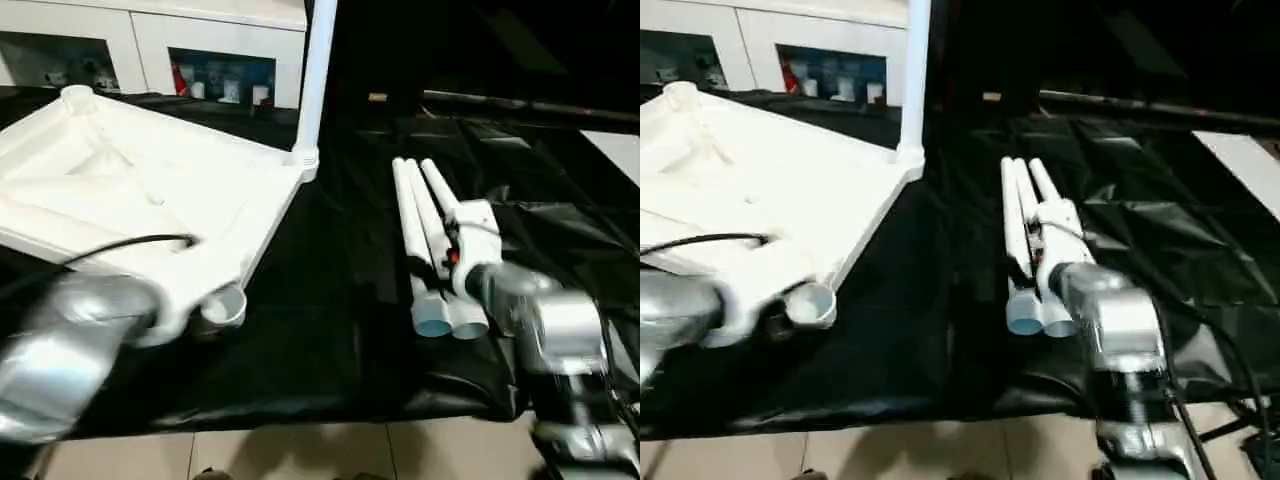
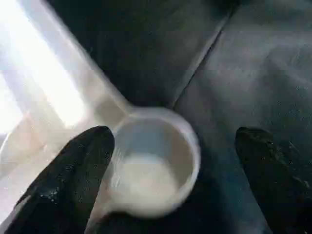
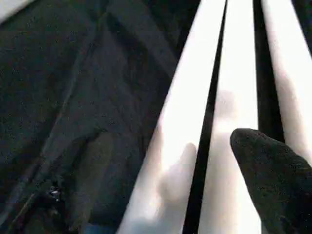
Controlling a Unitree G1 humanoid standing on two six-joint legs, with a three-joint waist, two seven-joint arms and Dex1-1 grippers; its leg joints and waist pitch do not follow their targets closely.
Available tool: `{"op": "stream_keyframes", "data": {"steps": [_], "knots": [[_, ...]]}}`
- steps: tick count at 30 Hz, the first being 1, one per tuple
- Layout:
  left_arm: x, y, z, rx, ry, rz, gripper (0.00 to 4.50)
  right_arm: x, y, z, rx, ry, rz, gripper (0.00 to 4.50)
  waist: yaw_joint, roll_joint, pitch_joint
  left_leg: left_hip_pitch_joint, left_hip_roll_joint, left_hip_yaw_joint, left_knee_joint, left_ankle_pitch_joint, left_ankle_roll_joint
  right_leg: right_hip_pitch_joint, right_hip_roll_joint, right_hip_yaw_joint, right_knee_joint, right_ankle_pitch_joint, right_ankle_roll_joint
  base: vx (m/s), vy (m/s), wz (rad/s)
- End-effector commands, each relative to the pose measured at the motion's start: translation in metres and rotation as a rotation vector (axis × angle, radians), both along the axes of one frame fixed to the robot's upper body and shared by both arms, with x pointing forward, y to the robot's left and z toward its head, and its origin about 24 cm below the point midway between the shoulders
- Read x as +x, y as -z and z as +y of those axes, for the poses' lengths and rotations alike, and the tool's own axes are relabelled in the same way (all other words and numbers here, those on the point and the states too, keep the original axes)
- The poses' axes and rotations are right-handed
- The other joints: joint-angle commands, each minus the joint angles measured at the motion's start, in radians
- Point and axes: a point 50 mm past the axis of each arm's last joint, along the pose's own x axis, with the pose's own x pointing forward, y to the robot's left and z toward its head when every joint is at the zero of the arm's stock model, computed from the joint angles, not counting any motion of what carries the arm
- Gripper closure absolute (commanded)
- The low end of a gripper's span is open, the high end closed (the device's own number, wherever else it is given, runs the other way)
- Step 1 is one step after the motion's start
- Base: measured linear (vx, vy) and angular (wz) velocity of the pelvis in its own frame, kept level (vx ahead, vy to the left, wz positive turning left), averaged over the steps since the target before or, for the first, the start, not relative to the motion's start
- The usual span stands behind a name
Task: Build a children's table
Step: Pick table leg
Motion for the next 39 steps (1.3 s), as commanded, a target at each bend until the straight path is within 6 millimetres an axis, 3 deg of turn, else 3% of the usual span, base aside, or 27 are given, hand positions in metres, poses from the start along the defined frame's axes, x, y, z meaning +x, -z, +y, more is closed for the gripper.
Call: {"op": "stream_keyframes", "data": {"steps": [1,13,21,30,33,39], "knots": [[0.002,-0.003,-0.005,-0.022,0.018,-0.016,0.00,0.002,-0.001,-0.007,0.016,0.045,0.025,0.05,0.002,0.035,-0.066,0.003,-0.002,0.002,-0.065,-0.121,-0.071,0.055,-0.057,0.054,-0.063,-0.112,-0.125,0.000,0.000,0.00],[0.006,-0.025,-0.024,-0.157,0.121,-0.066,0.00,0.016,0.006,0.008,0.027,0.029,0.156,0.05,0.007,0.030,-0.066,0.007,0.000,0.004,-0.063,-0.119,-0.079,0.054,-0.058,0.052,-0.064,-0.121,-0.126,0.000,0.000,0.00],[0.006,-0.025,-0.024,-0.140,0.128,-0.058,0.00,0.019,0.024,0.010,-0.051,0.043,0.245,0.05,0.008,0.027,-0.068,0.003,-0.001,0.005,-0.061,-0.098,-0.083,0.057,-0.059,0.051,-0.060,-0.107,-0.125,0.000,0.000,0.00],[0.006,-0.026,-0.023,-0.142,0.127,-0.051,0.00,0.026,0.034,0.011,-0.025,0.064,0.288,0.05,0.007,0.023,-0.065,0.001,-0.002,0.006,-0.059,-0.144,-0.084,0.051,-0.061,0.051,-0.066,-0.199,-0.106,0.000,0.000,0.00],[0.007,-0.026,-0.024,-0.142,0.130,-0.053,0.00,0.026,0.038,0.012,-0.007,0.065,0.315,0.05,0.008,0.022,-0.065,0.001,-0.001,0.005,-0.058,-0.137,-0.082,0.051,-0.060,0.051,-0.065,-0.190,-0.106,0.000,0.000,0.00],[0.006,-0.027,-0.024,-0.149,0.135,-0.051,0.00,0.027,0.043,0.014,0.016,0.065,0.355,0.33,0.007,0.021,-0.065,0.000,-0.002,0.004,-0.058,-0.155,-0.086,0.049,-0.060,0.049,-0.066,-0.222,-0.101,0.000,0.000,0.00]]}}
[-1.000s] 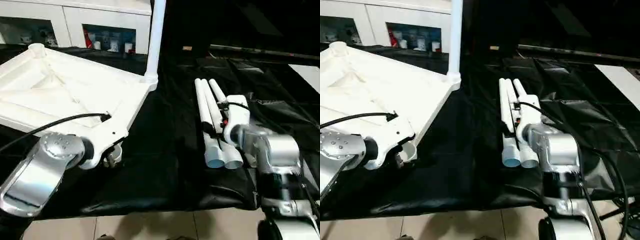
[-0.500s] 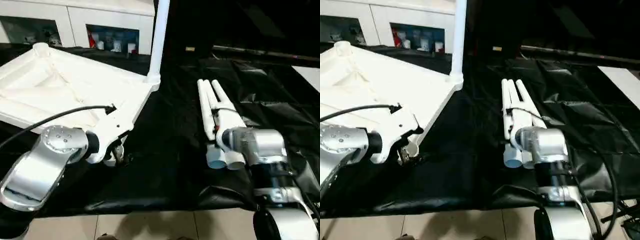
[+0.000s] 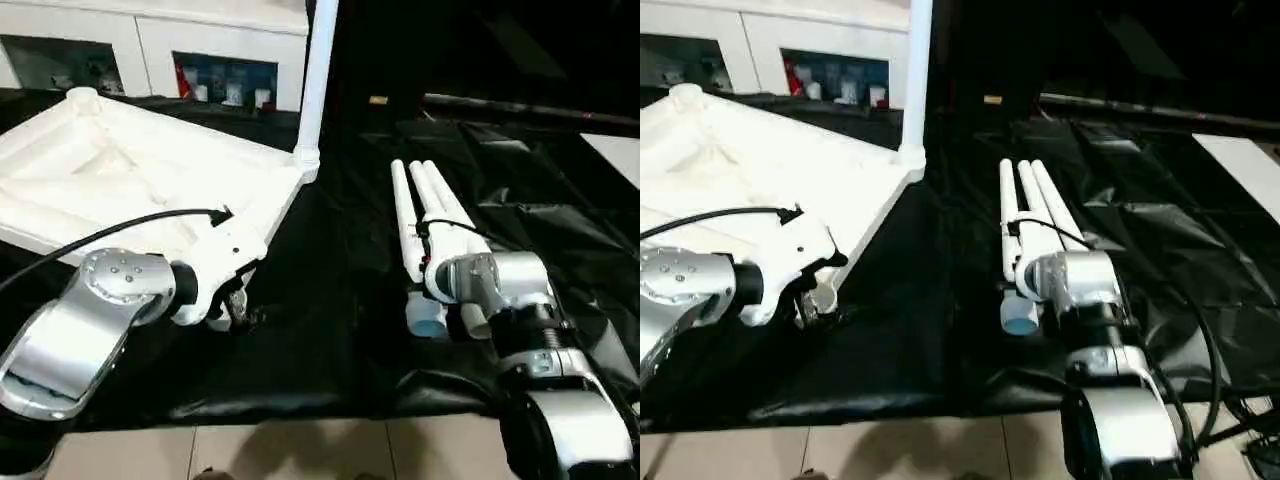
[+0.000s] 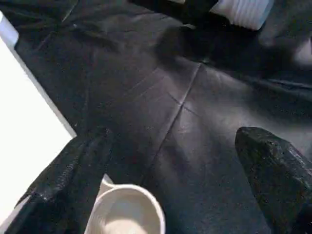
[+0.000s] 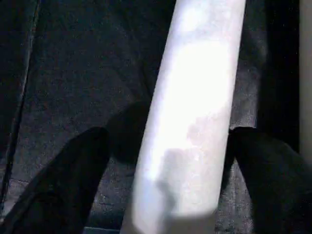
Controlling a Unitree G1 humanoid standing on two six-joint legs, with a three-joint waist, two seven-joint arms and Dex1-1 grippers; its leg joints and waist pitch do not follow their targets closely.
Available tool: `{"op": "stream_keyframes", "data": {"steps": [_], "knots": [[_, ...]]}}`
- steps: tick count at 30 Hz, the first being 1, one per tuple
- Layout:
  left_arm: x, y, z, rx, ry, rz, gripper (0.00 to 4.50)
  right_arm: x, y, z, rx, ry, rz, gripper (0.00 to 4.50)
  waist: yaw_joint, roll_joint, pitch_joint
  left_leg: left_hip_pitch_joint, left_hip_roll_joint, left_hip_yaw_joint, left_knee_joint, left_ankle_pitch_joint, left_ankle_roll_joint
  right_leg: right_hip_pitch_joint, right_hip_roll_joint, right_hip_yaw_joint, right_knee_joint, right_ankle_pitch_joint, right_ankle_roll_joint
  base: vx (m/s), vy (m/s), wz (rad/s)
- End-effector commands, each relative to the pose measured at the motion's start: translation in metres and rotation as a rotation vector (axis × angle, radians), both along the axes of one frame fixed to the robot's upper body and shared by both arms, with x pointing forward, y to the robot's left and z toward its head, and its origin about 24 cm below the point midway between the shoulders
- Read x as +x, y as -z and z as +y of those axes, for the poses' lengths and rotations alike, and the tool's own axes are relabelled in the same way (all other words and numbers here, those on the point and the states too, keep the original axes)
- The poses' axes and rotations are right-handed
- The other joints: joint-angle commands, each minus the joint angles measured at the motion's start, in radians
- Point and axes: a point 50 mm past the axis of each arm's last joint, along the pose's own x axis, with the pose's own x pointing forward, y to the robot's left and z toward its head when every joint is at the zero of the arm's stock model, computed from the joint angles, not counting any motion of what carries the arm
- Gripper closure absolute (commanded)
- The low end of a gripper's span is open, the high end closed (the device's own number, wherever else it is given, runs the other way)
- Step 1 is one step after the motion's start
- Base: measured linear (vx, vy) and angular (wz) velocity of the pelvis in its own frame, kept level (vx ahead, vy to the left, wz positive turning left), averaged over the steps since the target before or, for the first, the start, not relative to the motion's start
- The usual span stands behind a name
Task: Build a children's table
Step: Pick table leg
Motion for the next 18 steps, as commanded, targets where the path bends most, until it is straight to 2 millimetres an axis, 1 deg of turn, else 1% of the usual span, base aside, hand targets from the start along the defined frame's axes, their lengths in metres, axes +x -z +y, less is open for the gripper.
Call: {"op": "stream_keyframes", "data": {"steps": [1,2,4,5,6,8,9,10,11,12,13,15,16,17,18], "knots": [[-0.001,-0.003,-0.003,-0.010,0.020,-0.007,0.00,-0.004,0.009,-0.003,0.010,0.014,0.046,0.55,0.003,0.032,-0.063,0.001,-0.001,0.003,-0.062,-0.160,-0.083,0.049,-0.061,0.049,-0.075,-0.217,-0.105,0.000,0.000,0.00],[-0.001,-0.003,-0.003,-0.010,0.020,-0.006,0.00,-0.004,0.009,-0.003,0.011,0.015,0.047,0.60,0.001,0.029,-0.063,0.001,-0.001,0.004,-0.062,-0.161,-0.084,0.048,-0.060,0.049,-0.076,-0.213,-0.105,0.000,0.000,0.00],[-0.001,-0.002,-0.003,-0.004,0.025,0.000,0.00,-0.005,0.014,-0.003,0.013,0.028,0.064,0.72,0.002,0.027,-0.063,0.002,-0.001,0.003,-0.062,-0.172,-0.086,0.048,-0.059,0.048,-0.076,-0.217,-0.108,0.000,0.000,0.00],[-0.001,-0.002,-0.003,-0.004,0.025,0.000,0.00,-0.005,0.014,-0.003,0.013,0.028,0.064,0.84,0.001,0.027,-0.062,0.001,-0.001,0.003,-0.062,-0.178,-0.087,0.048,-0.059,0.048,-0.077,-0.227,-0.107,0.000,0.000,0.00],[0.000,-0.001,-0.004,-0.004,0.026,-0.002,0.00,-0.004,0.015,-0.004,0.017,0.036,0.067,1.05,0.002,0.024,-0.061,0.002,-0.001,0.003,-0.062,-0.191,-0.086,0.047,-0.060,0.048,-0.080,-0.249,-0.102,0.000,0.000,0.00],[0.001,-0.002,-0.006,-0.012,0.028,-0.007,0.00,-0.004,0.016,-0.005,0.021,0.046,0.067,1.10,0.001,0.025,-0.061,0.004,-0.001,0.002,-0.062,-0.202,-0.087,0.044,-0.060,0.048,-0.081,-0.268,-0.098,0.000,0.000,0.00],[0.003,-0.002,-0.008,-0.018,0.028,-0.014,0.00,-0.003,0.016,-0.007,0.024,0.054,0.064,1.17,0.001,0.022,-0.061,0.003,-0.001,0.002,-0.062,-0.206,-0.087,0.045,-0.060,0.048,-0.082,-0.275,-0.096,0.000,0.000,0.00],[0.003,-0.002,-0.008,-0.018,0.028,-0.014,0.00,-0.003,0.016,-0.007,0.024,0.054,0.064,1.39,0.002,0.023,-0.062,0.004,-0.001,0.001,-0.062,-0.208,-0.088,0.044,-0.061,0.047,-0.081,-0.279,-0.095,0.000,0.000,0.00],[0.004,-0.002,-0.009,-0.021,0.028,-0.016,0.00,-0.002,0.015,-0.009,0.028,0.062,0.057,1.39,0.002,0.024,-0.062,0.004,-0.001,0.002,-0.061,-0.211,-0.087,0.043,-0.061,0.047,-0.083,-0.282,-0.094,0.000,0.000,0.00],[0.004,-0.001,-0.009,-0.021,0.027,-0.016,0.00,-0.002,0.015,-0.010,0.032,0.066,0.055,1.52,0.001,0.024,-0.062,0.004,-0.001,0.001,-0.062,-0.215,-0.086,0.043,-0.061,0.047,-0.083,-0.285,-0.094,0.000,0.000,0.00],[0.004,-0.001,-0.009,-0.021,0.027,-0.016,0.00,-0.001,0.015,-0.010,0.034,0.068,0.054,1.61,0.001,0.023,-0.063,0.002,-0.001,0.001,-0.061,-0.214,-0.086,0.044,-0.061,0.046,-0.082,-0.282,-0.093,0.000,0.000,0.00],[0.006,-0.001,-0.009,-0.019,0.025,-0.022,0.00,0.000,0.014,-0.011,0.042,0.084,0.045,1.84,0.001,0.023,-0.064,0.003,-0.001,0.001,-0.060,-0.206,-0.087,0.044,-0.060,0.046,-0.080,-0.271,-0.093,0.000,0.000,0.00],[0.008,-0.001,-0.009,-0.024,0.019,-0.031,0.00,0.001,0.013,-0.012,0.044,0.090,0.038,1.84,0.001,0.026,-0.065,0.003,-0.001,0.001,-0.060,-0.203,-0.087,0.044,-0.060,0.047,-0.079,-0.262,-0.095,0.000,0.000,0.00],[0.009,-0.002,-0.010,-0.029,0.014,-0.039,0.00,0.002,0.013,-0.013,0.045,0.095,0.029,1.97,0.001,0.024,-0.065,0.003,-0.001,0.002,-0.060,-0.199,-0.087,0.044,-0.059,0.046,-0.078,-0.247,-0.100,0.000,0.000,0.00],[0.015,-0.004,-0.012,-0.047,-0.004,-0.064,0.00,0.003,0.012,-0.013,0.058,0.105,0.009,1.97,0.003,0.025,-0.066,0.002,-0.002,0.003,-0.059,-0.189,-0.085,0.046,-0.059,0.047,-0.077,-0.228,-0.105,0.000,0.000,0.00]]}}
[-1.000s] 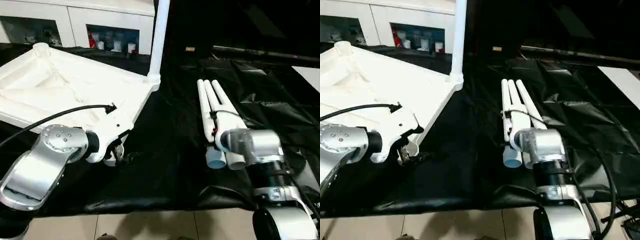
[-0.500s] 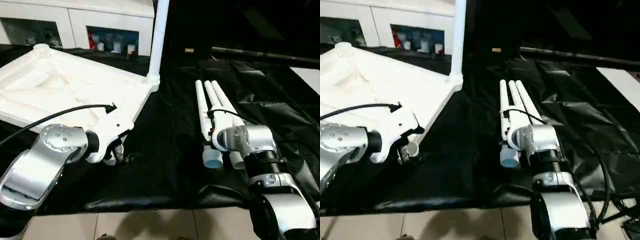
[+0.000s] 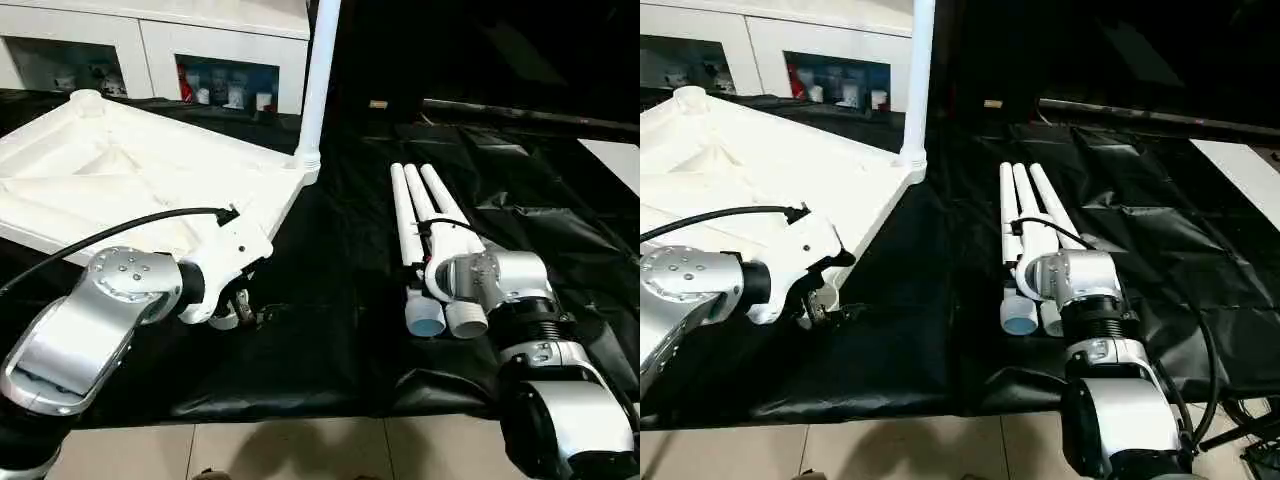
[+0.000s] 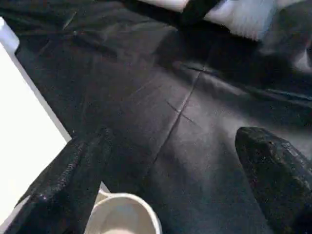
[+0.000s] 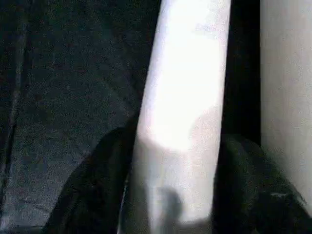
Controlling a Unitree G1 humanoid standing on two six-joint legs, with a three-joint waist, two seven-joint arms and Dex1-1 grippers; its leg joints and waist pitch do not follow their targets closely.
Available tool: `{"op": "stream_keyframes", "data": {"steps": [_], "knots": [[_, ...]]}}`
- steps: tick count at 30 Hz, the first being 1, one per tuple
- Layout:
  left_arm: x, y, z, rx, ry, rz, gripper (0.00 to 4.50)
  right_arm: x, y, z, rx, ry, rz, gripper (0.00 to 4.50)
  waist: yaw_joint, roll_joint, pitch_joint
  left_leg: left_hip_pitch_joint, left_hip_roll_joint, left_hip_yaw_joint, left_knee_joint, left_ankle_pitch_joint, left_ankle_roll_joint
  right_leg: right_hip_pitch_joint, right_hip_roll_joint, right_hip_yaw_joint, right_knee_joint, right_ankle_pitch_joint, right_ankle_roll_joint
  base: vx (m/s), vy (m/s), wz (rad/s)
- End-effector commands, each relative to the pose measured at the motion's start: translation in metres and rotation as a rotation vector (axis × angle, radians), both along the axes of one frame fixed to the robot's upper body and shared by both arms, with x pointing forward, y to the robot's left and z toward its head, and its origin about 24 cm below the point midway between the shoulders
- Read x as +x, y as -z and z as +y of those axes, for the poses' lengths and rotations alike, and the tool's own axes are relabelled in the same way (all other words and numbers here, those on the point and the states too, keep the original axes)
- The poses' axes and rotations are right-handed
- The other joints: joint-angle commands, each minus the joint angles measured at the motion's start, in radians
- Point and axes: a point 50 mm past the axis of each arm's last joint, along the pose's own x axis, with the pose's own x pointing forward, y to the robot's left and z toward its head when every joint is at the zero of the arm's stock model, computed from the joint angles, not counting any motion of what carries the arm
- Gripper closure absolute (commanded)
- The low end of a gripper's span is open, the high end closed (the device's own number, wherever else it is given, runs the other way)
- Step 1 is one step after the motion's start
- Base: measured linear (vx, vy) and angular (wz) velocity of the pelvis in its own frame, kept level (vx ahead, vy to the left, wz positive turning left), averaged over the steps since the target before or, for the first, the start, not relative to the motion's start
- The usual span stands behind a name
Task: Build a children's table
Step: Pick table leg
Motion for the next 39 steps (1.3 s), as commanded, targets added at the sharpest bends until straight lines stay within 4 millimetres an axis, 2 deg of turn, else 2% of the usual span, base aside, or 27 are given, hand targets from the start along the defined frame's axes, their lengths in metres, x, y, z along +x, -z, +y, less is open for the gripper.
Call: {"op": "stream_keyframes", "data": {"steps": [1,3,7,8,14,16,17,19,20,21,23,24,28,29,30,31,34,39], "knots": [[0.006,-0.006,-0.005,-0.010,0.001,-0.051,0.00,-0.001,0.003,-0.006,0.003,0.031,0.003,2.11,0.000,0.028,-0.064,0.003,-0.002,0.006,-0.064,-0.184,-0.083,0.046,-0.058,0.049,-0.079,-0.214,-0.108,0.000,0.000,0.00],[0.011,-0.007,-0.007,-0.027,-0.024,-0.070,0.00,0.000,0.002,-0.006,0.028,0.044,-0.010,2.30,-0.001,0.028,-0.066,-0.002,-0.002,0.005,-0.064,-0.165,-0.083,0.052,-0.058,0.049,-0.075,-0.173,-0.117,0.000,0.000,0.00],[0.021,-0.009,-0.008,-0.080,-0.087,-0.096,0.00,0.002,-0.001,-0.004,0.069,0.055,-0.058,2.48,-0.001,0.027,-0.066,-0.002,-0.003,0.007,-0.062,-0.160,-0.077,0.052,-0.059,0.049,-0.077,-0.182,-0.112,0.000,0.000,0.00],[0.029,-0.011,-0.010,-0.135,-0.136,-0.106,0.00,0.005,-0.006,-0.004,0.084,0.057,-0.117,2.54,-0.001,0.033,-0.066,-0.002,-0.004,0.007,-0.062,-0.162,-0.076,0.052,-0.058,0.049,-0.080,-0.178,-0.112,0.000,0.000,0.00],[0.047,-0.021,-0.016,-0.345,-0.273,-0.097,0.00,0.012,-0.030,-0.003,0.234,0.064,-0.325,2.61,0.002,0.023,-0.068,-0.003,-0.004,0.006,-0.061,-0.157,-0.050,0.056,-0.059,0.048,-0.081,-0.174,-0.113,0.000,0.000,0.00],[0.055,-0.025,-0.023,-0.465,-0.319,-0.070,0.00,0.011,-0.048,0.004,0.363,-0.008,-0.471,2.62,0.004,0.015,-0.069,-0.006,-0.004,0.008,-0.060,-0.139,-0.029,0.060,-0.059,0.048,-0.082,-0.158,-0.110,0.000,0.000,0.00],[0.056,-0.025,-0.025,-0.488,-0.326,-0.063,0.00,0.011,-0.052,0.006,0.386,-0.025,-0.503,2.62,0.005,0.015,-0.068,-0.007,-0.004,0.007,-0.059,-0.135,-0.023,0.060,-0.060,0.049,-0.083,-0.153,-0.110,0.000,0.000,0.00],[0.065,-0.027,-0.034,-0.659,-0.372,0.011,0.00,0.003,-0.076,0.016,0.563,-0.131,-0.678,2.62,0.003,0.011,-0.067,-0.010,-0.005,0.009,-0.060,-0.125,-0.006,0.061,-0.060,0.048,-0.085,-0.154,-0.114,0.000,0.000,0.00],[0.068,-0.028,-0.038,-0.722,-0.387,0.044,0.00,-0.002,-0.084,0.019,0.617,-0.171,-0.740,2.62,0.010,0.014,-0.070,-0.007,-0.003,0.009,-0.056,-0.120,0.007,0.062,-0.063,0.049,-0.086,-0.131,-0.121,0.000,0.000,0.00],[0.072,-0.029,-0.043,-0.783,-0.393,0.080,0.00,-0.006,-0.089,0.021,0.660,-0.211,-0.771,2.62,0.010,0.008,-0.072,-0.010,-0.001,0.007,-0.057,-0.098,0.026,0.064,-0.062,0.048,-0.082,-0.091,-0.135,0.000,0.000,0.00],[0.074,-0.030,-0.049,-0.835,-0.382,0.116,0.00,-0.012,-0.094,0.024,0.696,-0.264,-0.802,2.63,0.014,0.008,-0.070,-0.008,-0.001,0.007,-0.058,-0.090,0.046,0.063,-0.063,0.046,-0.086,-0.091,-0.143,0.000,0.000,0.00],[0.076,-0.033,-0.057,-0.879,-0.358,0.147,0.00,-0.019,-0.097,0.027,0.723,-0.335,-0.824,2.63,0.014,0.009,-0.070,-0.010,0.001,0.005,-0.060,-0.082,0.044,0.064,-0.064,0.046,-0.083,-0.090,-0.150,0.000,0.000,0.00],[0.079,-0.039,-0.070,-0.933,-0.329,0.173,0.00,-0.030,-0.098,0.034,0.733,-0.438,-0.829,2.63,0.026,0.009,-0.070,-0.007,0.002,0.007,-0.058,-0.071,0.048,0.063,-0.066,0.046,-0.088,-0.089,-0.155,0.000,0.000,0.00],[0.078,-0.043,-0.074,-0.975,-0.306,0.185,0.00,-0.032,-0.098,0.036,0.734,-0.463,-0.824,2.63,0.027,0.010,-0.069,-0.006,0.002,0.007,-0.059,-0.074,0.045,0.063,-0.067,0.047,-0.088,-0.093,-0.156,0.000,0.000,0.00],[0.078,-0.049,-0.078,-1.026,-0.279,0.202,0.00,-0.034,-0.097,0.038,0.726,-0.485,-0.820,2.63,0.029,0.016,-0.069,-0.005,0.002,0.006,-0.059,-0.080,0.039,0.063,-0.067,0.046,-0.088,-0.102,-0.158,0.000,0.000,0.00],[0.077,-0.055,-0.082,-1.072,-0.255,0.218,0.00,-0.036,-0.096,0.039,0.713,-0.502,-0.817,2.63,0.029,0.012,-0.069,-0.006,0.002,0.007,-0.058,-0.084,0.034,0.064,-0.068,0.046,-0.090,-0.106,-0.159,0.000,0.000,0.00],[0.074,-0.063,-0.087,-1.138,-0.210,0.244,0.00,-0.039,-0.092,0.041,0.670,-0.537,-0.808,2.63,0.032,0.007,-0.068,-0.007,0.003,0.006,-0.060,-0.082,0.034,0.064,-0.067,0.044,-0.090,-0.106,-0.159,0.000,0.000,0.00],[0.071,-0.057,-0.091,-1.097,-0.205,0.257,0.00,-0.044,-0.090,0.045,0.648,-0.599,-0.797,2.64,0.031,0.003,-0.067,-0.010,0.003,0.005,-0.060,-0.076,0.042,0.065,-0.069,0.045,-0.094,-0.130,-0.135,0.000,0.000,0.00]]}}
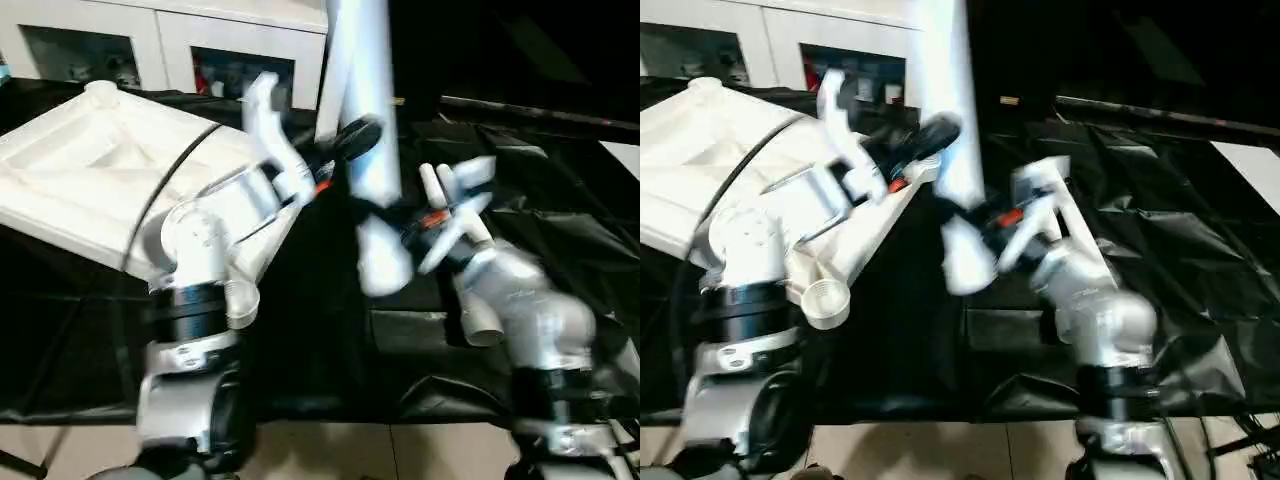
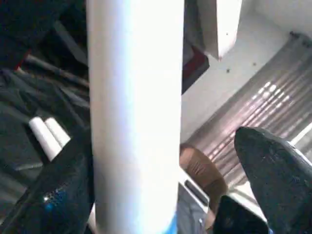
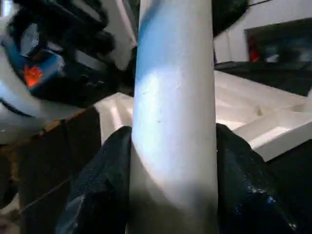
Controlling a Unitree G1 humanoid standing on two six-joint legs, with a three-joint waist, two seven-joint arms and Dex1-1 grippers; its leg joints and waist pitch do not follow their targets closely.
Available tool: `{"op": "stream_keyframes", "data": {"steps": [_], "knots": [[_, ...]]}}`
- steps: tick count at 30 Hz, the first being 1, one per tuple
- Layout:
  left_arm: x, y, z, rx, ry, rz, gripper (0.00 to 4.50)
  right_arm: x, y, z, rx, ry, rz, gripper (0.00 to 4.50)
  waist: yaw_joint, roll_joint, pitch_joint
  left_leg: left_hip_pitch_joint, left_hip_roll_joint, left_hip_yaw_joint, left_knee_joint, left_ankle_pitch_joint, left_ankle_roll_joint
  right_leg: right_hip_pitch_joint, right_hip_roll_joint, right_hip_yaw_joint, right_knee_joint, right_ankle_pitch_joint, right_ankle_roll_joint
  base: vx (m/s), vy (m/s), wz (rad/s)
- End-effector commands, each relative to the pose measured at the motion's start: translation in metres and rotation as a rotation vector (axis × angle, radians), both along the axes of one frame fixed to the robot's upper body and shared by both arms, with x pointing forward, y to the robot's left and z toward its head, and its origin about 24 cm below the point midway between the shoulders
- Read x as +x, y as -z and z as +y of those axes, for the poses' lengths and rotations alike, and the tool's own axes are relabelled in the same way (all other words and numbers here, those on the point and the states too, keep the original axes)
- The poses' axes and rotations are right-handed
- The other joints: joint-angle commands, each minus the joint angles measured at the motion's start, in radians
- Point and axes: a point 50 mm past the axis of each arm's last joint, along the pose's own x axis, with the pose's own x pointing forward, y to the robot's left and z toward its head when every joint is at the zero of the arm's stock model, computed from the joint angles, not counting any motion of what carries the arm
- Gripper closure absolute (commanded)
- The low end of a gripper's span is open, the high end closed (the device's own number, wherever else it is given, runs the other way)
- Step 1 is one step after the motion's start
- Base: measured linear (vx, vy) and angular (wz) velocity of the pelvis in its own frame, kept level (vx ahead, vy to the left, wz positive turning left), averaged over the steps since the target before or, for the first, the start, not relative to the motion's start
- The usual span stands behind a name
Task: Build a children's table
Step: Pick table leg
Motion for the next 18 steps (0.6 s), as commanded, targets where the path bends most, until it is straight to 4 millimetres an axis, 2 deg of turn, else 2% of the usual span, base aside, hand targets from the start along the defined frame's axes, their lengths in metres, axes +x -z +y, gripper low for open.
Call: {"op": "stream_keyframes", "data": {"steps": [1,4,8,9,12,14,17,18], "knots": [[-0.003,0.008,-0.008,0.071,0.006,0.013,0.00,-0.006,-0.003,0.002,-0.067,-0.039,-0.052,2.64,0.003,0.002,-0.069,0.000,0.002,0.005,-0.059,-0.069,0.027,0.066,-0.066,0.047,-0.079,-0.135,-0.128,0.000,0.000,0.00],[-0.003,0.010,-0.009,0.078,-0.007,0.024,0.00,-0.006,0.001,0.006,-0.123,-0.042,-0.057,2.64,0.001,-0.002,-0.067,0.000,0.005,0.004,-0.060,-0.067,0.023,0.064,-0.068,0.047,-0.083,-0.156,-0.112,0.000,0.000,0.00],[0.000,0.011,-0.007,0.079,-0.053,0.051,0.00,-0.002,0.005,0.010,-0.185,-0.004,-0.055,2.64,0.001,0.000,-0.067,0.001,0.005,0.004,-0.060,-0.081,0.012,0.062,-0.068,0.047,-0.084,-0.174,-0.109,0.000,0.000,0.00],[0.001,0.011,-0.006,0.083,-0.072,0.062,0.35,-0.001,0.006,0.011,-0.199,0.001,-0.056,2.64,0.001,-0.001,-0.067,0.001,0.005,0.004,-0.060,-0.087,0.013,0.061,-0.068,0.047,-0.084,-0.179,-0.105,0.000,0.000,0.00],[0.004,0.014,-0.001,0.110,-0.120,0.096,0.35,0.002,0.007,0.013,-0.257,0.031,-0.069,2.64,-0.001,-0.004,-0.067,0.000,0.004,0.004,-0.060,-0.080,0.013,0.061,-0.066,0.047,-0.082,-0.165,-0.101,0.000,0.000,0.00],[0.005,0.014,0.000,0.113,-0.138,0.104,0.68,0.004,0.007,0.014,-0.273,0.044,-0.078,2.64,-0.001,-0.003,-0.067,0.001,0.004,0.003,-0.059,-0.078,0.011,0.061,-0.066,0.048,-0.081,-0.163,-0.101,0.000,0.000,0.00],[0.007,0.015,0.004,0.106,-0.179,0.121,0.85,0.005,0.006,0.014,-0.288,0.057,-0.091,2.64,-0.001,-0.005,-0.068,0.001,0.005,0.003,-0.058,-0.072,0.011,0.061,-0.066,0.048,-0.078,-0.138,-0.103,0.000,0.000,0.00],[0.007,0.015,0.005,0.104,-0.185,0.124,1.09,0.005,0.006,0.014,-0.291,0.058,-0.093,2.64,0.000,-0.004,-0.067,0.001,0.004,0.003,-0.059,-0.069,0.011,0.061,-0.065,0.048,-0.078,-0.129,-0.105,0.000,0.000,0.00]]}}
